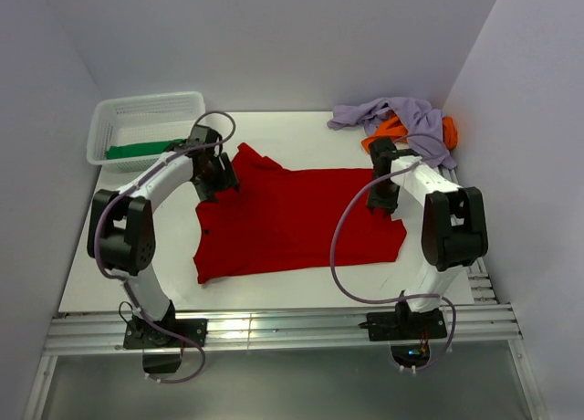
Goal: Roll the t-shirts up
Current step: Fold the tshirt
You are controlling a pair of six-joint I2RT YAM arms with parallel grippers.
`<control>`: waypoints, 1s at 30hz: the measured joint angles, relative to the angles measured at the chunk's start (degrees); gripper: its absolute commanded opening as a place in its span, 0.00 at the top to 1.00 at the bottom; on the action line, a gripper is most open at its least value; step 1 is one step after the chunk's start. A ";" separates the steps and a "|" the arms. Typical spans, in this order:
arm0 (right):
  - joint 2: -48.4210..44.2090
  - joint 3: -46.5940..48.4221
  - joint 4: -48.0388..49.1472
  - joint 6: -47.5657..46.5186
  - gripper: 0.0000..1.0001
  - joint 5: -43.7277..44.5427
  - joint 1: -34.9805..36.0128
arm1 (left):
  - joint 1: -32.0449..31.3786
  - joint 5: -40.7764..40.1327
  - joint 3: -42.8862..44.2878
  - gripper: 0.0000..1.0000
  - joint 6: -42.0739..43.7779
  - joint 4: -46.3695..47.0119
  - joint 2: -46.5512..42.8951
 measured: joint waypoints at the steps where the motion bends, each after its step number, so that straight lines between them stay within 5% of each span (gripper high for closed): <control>1: 0.48 0.07 -0.04 -0.39 0.59 0.39 0.44 | 0.00 0.04 0.37 0.28 0.31 0.35 1.07; 20: 7.13 2.01 -0.07 -1.88 0.63 6.19 3.21 | 0.02 0.96 2.19 0.31 2.91 2.21 11.30; 26: 8.96 2.78 -0.63 -1.86 0.82 8.72 3.56 | 0.09 1.07 3.32 0.31 2.95 1.18 12.33; 30: 9.68 3.32 -1.51 -1.40 0.85 11.13 3.61 | 0.70 2.01 3.69 0.31 2.89 0.85 12.98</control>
